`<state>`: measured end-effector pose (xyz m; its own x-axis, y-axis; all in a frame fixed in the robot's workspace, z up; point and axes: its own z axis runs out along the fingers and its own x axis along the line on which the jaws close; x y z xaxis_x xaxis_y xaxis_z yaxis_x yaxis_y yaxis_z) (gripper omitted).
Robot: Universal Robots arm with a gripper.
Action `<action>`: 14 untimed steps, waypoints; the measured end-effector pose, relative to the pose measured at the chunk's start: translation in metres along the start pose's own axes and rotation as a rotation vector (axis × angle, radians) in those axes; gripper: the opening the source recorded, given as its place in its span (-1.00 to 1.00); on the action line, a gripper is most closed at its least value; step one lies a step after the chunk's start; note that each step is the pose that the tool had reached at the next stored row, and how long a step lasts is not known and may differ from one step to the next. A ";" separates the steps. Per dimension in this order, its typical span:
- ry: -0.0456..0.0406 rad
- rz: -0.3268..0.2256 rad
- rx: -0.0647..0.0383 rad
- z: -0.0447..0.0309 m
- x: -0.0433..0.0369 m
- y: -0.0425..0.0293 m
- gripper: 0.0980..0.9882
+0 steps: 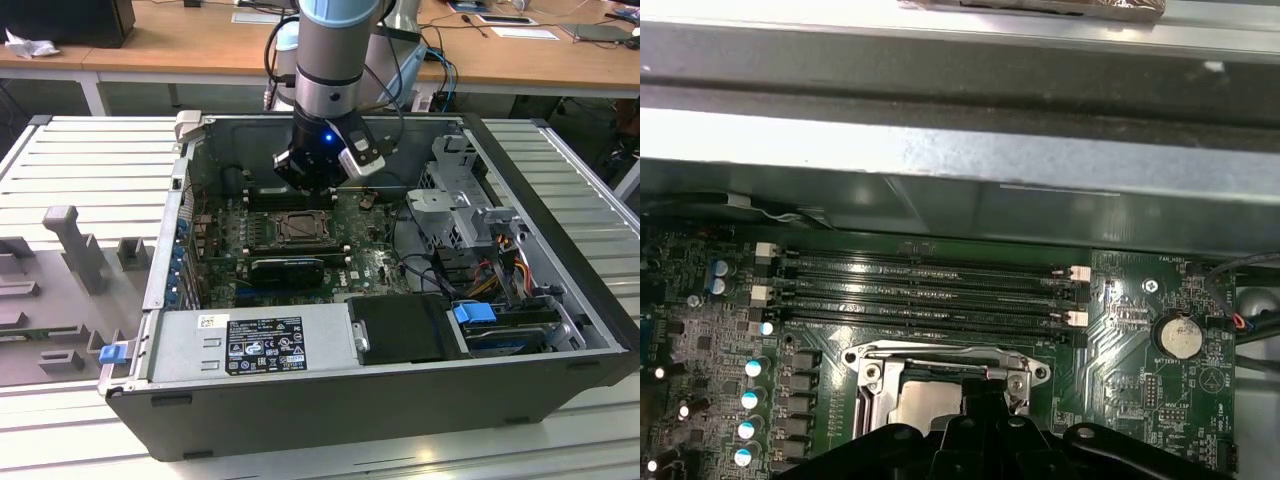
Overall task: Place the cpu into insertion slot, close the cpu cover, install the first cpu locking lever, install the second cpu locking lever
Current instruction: 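Install the second cpu locking lever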
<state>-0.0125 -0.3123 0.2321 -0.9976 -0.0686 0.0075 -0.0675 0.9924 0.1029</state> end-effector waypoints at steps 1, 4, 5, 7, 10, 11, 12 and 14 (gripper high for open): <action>0.0000 0.000 0.000 0.0000 0.0000 -0.0001 -0.98; 0.0001 0.000 0.000 -0.0001 0.0001 -0.0008 -0.98; 0.0001 0.000 0.000 -0.0002 0.0001 -0.0013 -0.98; 0.0001 0.000 0.000 -0.0004 0.0002 -0.0033 -0.98; 0.0002 0.000 0.000 -0.0012 0.0004 -0.0049 -0.98; 0.0001 0.000 0.000 -0.0022 0.0004 -0.0049 -0.98; 0.0001 0.000 0.000 -0.0035 0.0004 -0.0049 -0.98; 0.0000 0.000 0.000 -0.0038 0.0004 -0.0061 -0.98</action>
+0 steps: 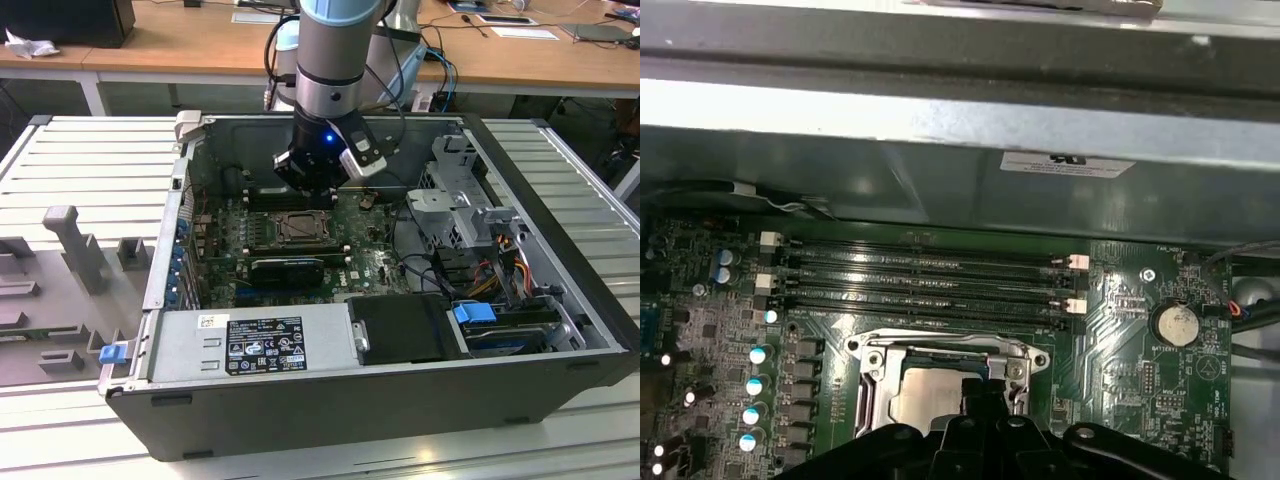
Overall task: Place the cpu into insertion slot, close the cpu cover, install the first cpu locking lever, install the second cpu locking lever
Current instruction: 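Install the second cpu locking lever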
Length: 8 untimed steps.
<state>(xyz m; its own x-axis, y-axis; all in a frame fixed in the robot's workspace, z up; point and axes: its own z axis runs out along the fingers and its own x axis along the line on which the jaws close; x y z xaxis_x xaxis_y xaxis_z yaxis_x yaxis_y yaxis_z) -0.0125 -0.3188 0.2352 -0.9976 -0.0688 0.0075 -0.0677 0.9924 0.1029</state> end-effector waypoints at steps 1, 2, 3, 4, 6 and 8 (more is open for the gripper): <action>0.0001 0.000 0.000 -0.0002 0.0002 -0.0021 -0.98; 0.0000 0.000 0.000 -0.0004 0.0003 -0.0033 -0.98; 0.0001 0.000 0.000 -0.0005 0.0004 -0.0049 -0.98; 0.0001 0.000 0.000 -0.0020 0.0006 -0.0057 -0.98; -0.0001 0.000 -0.001 -0.0051 0.0006 -0.0070 -0.98; 0.0000 0.000 -0.001 -0.0053 0.0009 -0.0087 -0.98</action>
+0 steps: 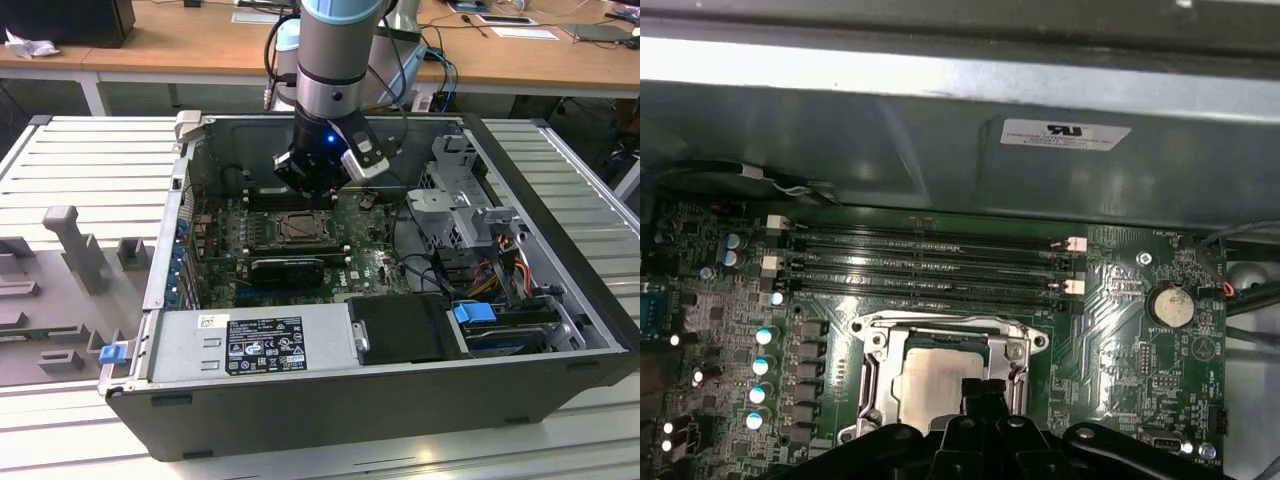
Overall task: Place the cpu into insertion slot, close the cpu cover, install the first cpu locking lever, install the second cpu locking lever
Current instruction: 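Install the second cpu locking lever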
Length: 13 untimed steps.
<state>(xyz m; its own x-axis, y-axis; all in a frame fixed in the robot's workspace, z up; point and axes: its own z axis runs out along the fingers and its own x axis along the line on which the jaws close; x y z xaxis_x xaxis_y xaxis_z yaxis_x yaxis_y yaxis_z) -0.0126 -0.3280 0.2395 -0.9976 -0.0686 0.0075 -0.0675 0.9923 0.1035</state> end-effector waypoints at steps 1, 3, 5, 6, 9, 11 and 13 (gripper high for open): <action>0.0000 0.000 0.000 -0.0001 0.0001 -0.0014 -0.98; 0.0000 0.000 0.000 -0.0002 0.0002 -0.0031 -0.98; 0.0001 0.000 0.000 -0.0003 0.0003 -0.0050 -0.98; 0.0000 0.000 0.000 -0.0004 0.0004 -0.0061 -0.98; 0.0000 0.000 0.000 -0.0009 0.0008 -0.0100 -0.98; -0.0001 0.000 0.000 -0.0029 0.0009 -0.0113 -0.98; 0.0000 0.000 0.000 -0.0033 0.0012 -0.0139 -0.98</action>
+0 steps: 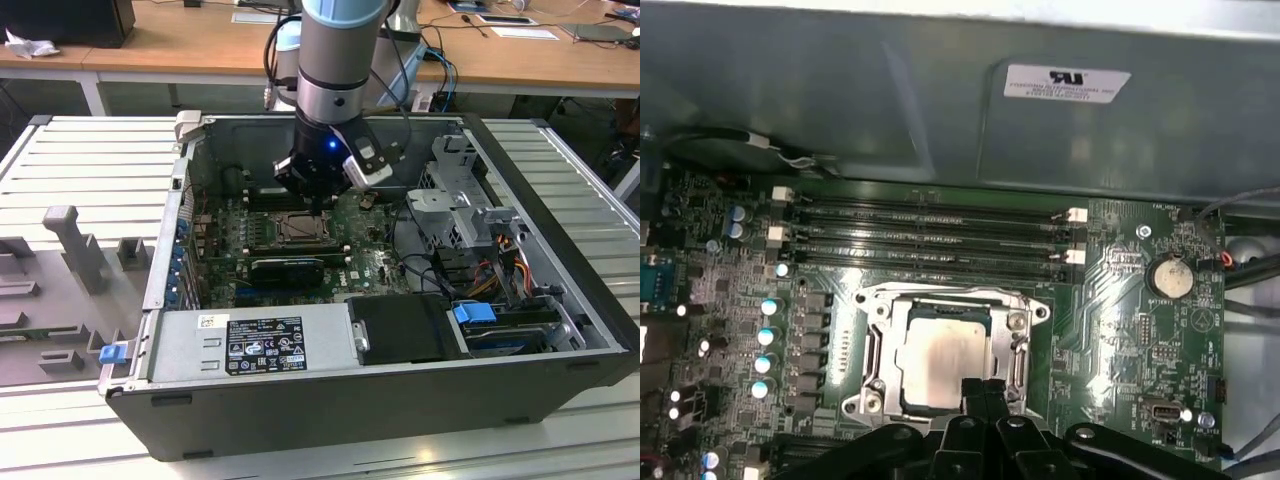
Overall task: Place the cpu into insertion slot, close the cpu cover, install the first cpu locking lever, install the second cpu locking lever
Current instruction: 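Install the second cpu locking lever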
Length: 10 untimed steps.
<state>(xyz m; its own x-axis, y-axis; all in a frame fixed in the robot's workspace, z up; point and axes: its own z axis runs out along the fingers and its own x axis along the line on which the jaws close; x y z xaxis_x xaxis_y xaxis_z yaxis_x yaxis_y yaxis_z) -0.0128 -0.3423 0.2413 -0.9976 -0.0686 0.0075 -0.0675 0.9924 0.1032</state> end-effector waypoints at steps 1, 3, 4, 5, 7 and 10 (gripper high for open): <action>0.0000 0.000 0.000 -0.0001 0.0002 -0.0013 -0.98; 0.0001 0.000 0.000 -0.0005 0.0012 -0.0065 -0.98; 0.0021 0.000 0.000 -0.0006 0.0013 -0.0076 -0.98; 0.0112 0.001 -0.002 -0.0005 0.0015 -0.0110 -0.98; 0.0138 0.001 -0.004 -0.0003 0.0024 -0.0184 -0.98; 0.0139 0.001 -0.004 -0.0007 0.0032 -0.0241 -0.98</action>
<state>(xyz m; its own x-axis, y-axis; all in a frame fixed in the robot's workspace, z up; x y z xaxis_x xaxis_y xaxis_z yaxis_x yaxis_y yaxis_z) -0.0144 -0.3665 0.2396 -0.9974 -0.0688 0.0215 -0.0661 0.9920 0.1071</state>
